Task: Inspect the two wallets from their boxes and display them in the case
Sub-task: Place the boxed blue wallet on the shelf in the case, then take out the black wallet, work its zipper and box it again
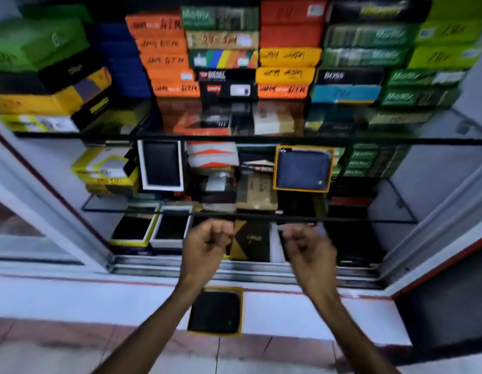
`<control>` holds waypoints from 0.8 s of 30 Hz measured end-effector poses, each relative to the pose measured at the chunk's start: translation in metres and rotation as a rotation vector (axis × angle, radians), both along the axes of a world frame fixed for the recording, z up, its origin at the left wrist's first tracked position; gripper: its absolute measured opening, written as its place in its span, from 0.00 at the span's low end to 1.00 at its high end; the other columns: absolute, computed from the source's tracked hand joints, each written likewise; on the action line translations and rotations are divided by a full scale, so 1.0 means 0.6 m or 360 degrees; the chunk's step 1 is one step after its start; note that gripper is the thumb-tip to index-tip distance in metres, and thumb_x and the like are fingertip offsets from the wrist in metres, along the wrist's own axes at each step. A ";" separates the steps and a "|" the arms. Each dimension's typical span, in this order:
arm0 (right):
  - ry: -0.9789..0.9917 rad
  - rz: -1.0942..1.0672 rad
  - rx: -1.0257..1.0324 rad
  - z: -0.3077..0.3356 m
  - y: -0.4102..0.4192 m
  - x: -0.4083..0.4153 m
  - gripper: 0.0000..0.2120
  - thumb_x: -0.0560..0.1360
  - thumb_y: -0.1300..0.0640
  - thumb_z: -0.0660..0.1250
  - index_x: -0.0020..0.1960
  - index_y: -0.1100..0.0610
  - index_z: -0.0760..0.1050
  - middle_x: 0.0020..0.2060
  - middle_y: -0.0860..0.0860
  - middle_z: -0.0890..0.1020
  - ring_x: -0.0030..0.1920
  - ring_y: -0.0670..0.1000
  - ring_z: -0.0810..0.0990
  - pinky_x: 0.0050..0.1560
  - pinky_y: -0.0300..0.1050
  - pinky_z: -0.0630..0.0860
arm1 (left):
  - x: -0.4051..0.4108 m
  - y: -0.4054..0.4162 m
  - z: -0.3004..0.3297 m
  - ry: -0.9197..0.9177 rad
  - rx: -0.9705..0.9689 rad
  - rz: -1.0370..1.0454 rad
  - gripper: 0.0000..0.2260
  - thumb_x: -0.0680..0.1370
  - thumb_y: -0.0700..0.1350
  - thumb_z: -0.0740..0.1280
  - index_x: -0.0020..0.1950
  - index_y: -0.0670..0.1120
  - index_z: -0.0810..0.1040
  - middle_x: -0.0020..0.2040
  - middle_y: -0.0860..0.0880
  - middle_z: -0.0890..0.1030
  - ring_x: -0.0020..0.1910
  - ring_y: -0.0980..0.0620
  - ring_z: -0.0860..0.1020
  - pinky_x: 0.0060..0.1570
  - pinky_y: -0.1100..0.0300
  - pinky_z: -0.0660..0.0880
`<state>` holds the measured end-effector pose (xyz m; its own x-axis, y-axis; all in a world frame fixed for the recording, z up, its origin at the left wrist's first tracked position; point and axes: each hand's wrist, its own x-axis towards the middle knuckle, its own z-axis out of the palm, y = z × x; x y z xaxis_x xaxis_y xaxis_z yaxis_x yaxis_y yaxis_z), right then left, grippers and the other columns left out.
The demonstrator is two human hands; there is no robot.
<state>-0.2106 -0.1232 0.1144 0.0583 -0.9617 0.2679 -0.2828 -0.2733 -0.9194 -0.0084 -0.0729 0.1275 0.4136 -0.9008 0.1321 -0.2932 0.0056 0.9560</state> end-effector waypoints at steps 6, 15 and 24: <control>0.0852 0.0678 0.0828 -0.155 0.097 0.105 0.10 0.77 0.58 0.63 0.45 0.57 0.83 0.47 0.53 0.85 0.53 0.54 0.83 0.49 0.41 0.76 | 0.068 0.122 -0.168 0.0059 0.0869 0.0269 0.06 0.75 0.40 0.70 0.52 0.44 0.83 0.50 0.45 0.85 0.54 0.43 0.82 0.56 0.45 0.79; 0.1003 0.0508 0.1158 -0.194 0.091 0.154 0.14 0.75 0.49 0.66 0.46 0.61 0.80 0.40 0.56 0.84 0.50 0.59 0.85 0.38 0.38 0.74 | 0.079 0.145 -0.229 0.0660 0.1217 0.0345 0.14 0.75 0.47 0.70 0.60 0.44 0.77 0.61 0.40 0.79 0.55 0.43 0.77 0.33 0.59 0.76; 0.0614 0.0238 0.1184 -0.192 0.092 0.173 0.22 0.66 0.51 0.78 0.51 0.57 0.70 0.47 0.50 0.80 0.55 0.56 0.81 0.46 0.46 0.76 | 0.081 0.143 -0.211 0.0664 0.1220 0.0235 0.14 0.78 0.46 0.66 0.61 0.41 0.75 0.61 0.39 0.80 0.59 0.39 0.78 0.40 0.53 0.79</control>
